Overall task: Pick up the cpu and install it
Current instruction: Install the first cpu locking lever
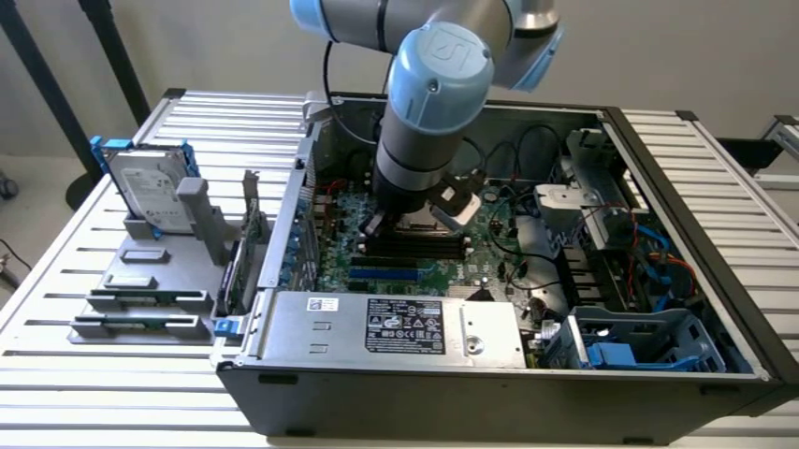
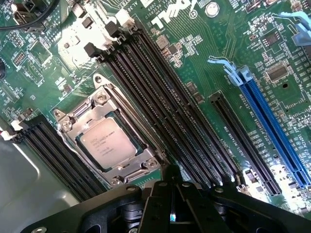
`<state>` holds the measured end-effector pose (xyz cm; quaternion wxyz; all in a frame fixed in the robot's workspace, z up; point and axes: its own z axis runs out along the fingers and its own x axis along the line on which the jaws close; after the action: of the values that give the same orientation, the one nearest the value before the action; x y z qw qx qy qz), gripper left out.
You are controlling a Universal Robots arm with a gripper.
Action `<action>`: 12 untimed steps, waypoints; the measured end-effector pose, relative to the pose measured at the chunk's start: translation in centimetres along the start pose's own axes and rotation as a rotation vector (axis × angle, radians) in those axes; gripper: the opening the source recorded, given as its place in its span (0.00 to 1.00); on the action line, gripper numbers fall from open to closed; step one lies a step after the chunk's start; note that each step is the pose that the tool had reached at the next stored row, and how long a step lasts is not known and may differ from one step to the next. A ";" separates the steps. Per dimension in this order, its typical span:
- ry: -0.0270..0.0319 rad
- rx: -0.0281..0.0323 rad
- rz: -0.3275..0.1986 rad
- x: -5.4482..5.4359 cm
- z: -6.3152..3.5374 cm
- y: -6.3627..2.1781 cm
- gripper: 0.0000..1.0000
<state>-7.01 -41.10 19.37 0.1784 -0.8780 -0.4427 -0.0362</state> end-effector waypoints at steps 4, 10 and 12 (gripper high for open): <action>-0.0043 0.0030 0.002 0.2 -0.72 -0.21 0.11; -0.0192 -0.0024 -0.003 1.2 -1.62 -1.17 0.11; -0.0274 -0.0064 -0.007 1.5 -1.66 -1.49 0.11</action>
<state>-7.11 -39.70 21.68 0.1694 -0.8775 -0.4479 -0.0262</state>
